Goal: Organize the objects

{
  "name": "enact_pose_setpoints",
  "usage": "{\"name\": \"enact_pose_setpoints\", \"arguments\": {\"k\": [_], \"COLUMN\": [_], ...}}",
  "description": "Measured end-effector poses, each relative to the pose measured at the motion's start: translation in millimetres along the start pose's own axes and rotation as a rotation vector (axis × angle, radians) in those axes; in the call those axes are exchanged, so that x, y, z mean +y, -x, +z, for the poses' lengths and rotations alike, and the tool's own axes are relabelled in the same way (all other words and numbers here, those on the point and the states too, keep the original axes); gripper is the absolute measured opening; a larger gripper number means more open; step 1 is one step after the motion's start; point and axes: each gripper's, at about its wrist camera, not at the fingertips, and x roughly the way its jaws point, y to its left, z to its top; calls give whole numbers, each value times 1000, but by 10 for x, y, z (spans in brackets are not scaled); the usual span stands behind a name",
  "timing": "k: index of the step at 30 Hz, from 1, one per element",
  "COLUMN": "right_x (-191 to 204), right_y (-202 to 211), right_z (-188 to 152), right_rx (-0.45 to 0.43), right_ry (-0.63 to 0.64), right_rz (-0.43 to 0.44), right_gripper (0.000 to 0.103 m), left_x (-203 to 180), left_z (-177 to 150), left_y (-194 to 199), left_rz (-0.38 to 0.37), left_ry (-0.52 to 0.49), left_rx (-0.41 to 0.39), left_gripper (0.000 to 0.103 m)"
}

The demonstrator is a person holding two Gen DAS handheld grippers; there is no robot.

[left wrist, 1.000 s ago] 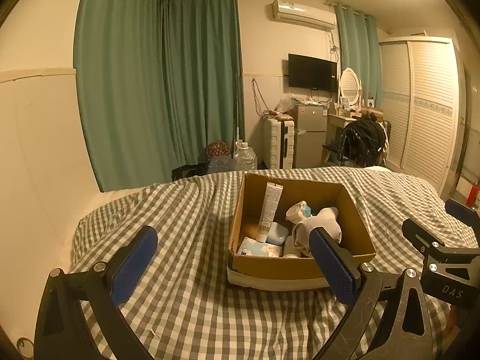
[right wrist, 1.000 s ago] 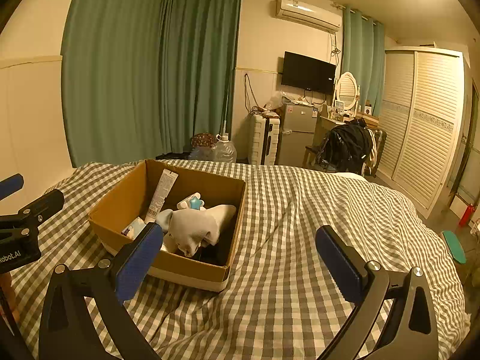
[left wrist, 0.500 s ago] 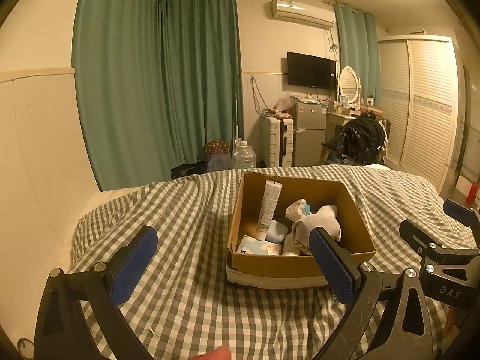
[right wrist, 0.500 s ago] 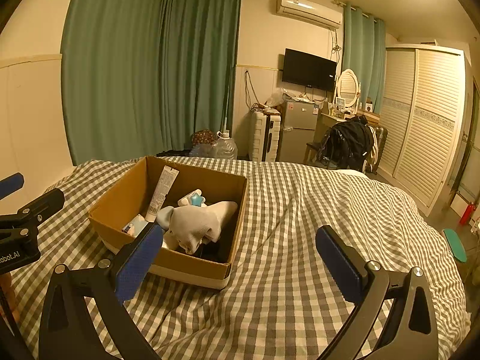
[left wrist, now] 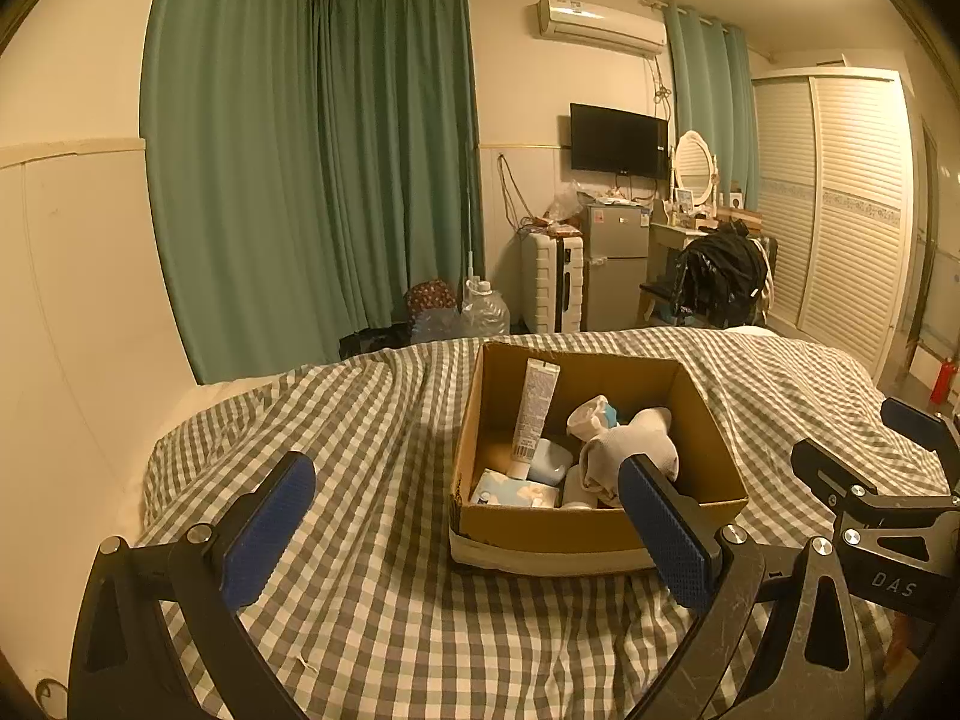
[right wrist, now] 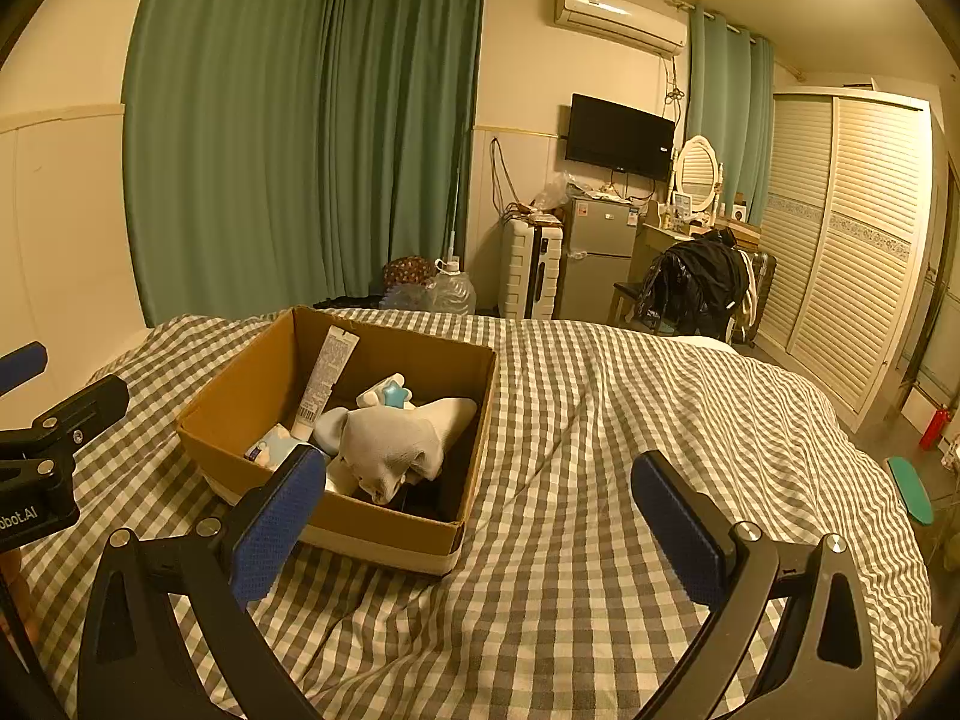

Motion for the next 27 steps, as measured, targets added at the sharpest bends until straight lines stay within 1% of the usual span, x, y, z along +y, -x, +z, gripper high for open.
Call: {"name": "enact_pose_setpoints", "arguments": {"k": [21, 27], "right_x": [11, 12], "right_y": [-16, -20], "right_z": [-34, -49], "right_rx": [6, 7], "right_ry": [2, 3], "right_rz": [2, 2], "right_gripper": [102, 102], "left_x": [12, 33], "left_z": [-37, -35], "left_y": [-30, -26], "left_rz": [-4, 2], "left_ry": [-5, -12], "left_rx": [6, -4], "left_gripper": [103, 103]}}
